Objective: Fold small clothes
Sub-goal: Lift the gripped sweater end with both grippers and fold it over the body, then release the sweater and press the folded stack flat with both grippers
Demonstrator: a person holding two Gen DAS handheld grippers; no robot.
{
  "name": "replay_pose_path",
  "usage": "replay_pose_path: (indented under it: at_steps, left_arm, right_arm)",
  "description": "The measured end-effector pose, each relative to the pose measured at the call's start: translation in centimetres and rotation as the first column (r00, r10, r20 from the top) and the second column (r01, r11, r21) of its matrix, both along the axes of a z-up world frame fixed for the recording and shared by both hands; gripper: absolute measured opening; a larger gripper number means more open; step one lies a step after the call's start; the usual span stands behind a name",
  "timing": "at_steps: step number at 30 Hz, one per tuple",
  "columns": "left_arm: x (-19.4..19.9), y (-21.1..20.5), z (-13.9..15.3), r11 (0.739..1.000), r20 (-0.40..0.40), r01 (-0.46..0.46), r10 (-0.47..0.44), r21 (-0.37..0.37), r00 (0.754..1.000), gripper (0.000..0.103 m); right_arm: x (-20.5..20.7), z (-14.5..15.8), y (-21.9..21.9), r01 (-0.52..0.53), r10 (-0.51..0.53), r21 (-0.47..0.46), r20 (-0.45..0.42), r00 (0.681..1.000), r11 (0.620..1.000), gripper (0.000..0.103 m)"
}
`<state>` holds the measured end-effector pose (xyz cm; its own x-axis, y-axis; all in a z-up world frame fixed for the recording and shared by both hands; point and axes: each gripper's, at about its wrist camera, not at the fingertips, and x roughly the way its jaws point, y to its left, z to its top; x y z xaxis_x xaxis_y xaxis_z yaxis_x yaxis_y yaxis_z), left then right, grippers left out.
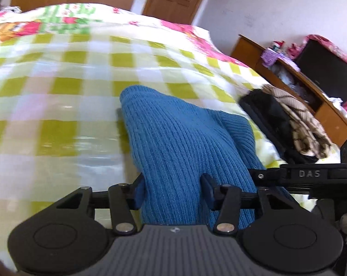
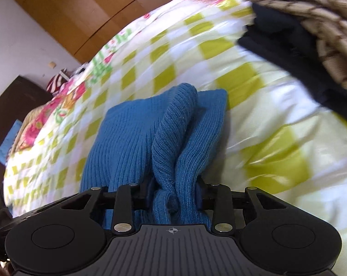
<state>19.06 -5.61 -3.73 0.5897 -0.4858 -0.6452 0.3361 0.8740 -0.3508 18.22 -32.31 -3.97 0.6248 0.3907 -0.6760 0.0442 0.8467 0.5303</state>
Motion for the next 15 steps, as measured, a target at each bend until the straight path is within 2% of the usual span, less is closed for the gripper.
replay_pose_path:
  at_steps: [4,8,12,15]
  left_arm:
    - [0.3,3.3,-0.1,0.993,0.026,-0.074,0.072,0.092,0.997,0.062]
    - [0.0,5.2,-0.3,0.987,0.047,-0.091,0.085,0.135,0.995,0.065]
    - [-1.1,5.9,1.1,0.985,0.091,-0.106,0.094,0.139,0.991,0.065]
    - [-1.5,5.9,3.0,0.981,0.165,-0.126,0.102,0.145,0.981,0.065]
  right_arm:
    - [1.5,-0.2,4.0,-0.080,0.080,0.008,0.011,0.997,0.997,0.033]
    - [2.2,-0.4,6.5,-0.117,0.119,-0.058,0.028,0.992,0.991,0.035]
    - [0.9,1.0,5.3,-0.082,0.085,-0.076,0.036,0.996,0.994,0.035]
    - [-0.9,3.7,4.9,-0.021,0.047,-0.191,0.137,0.989,0.981,0.035]
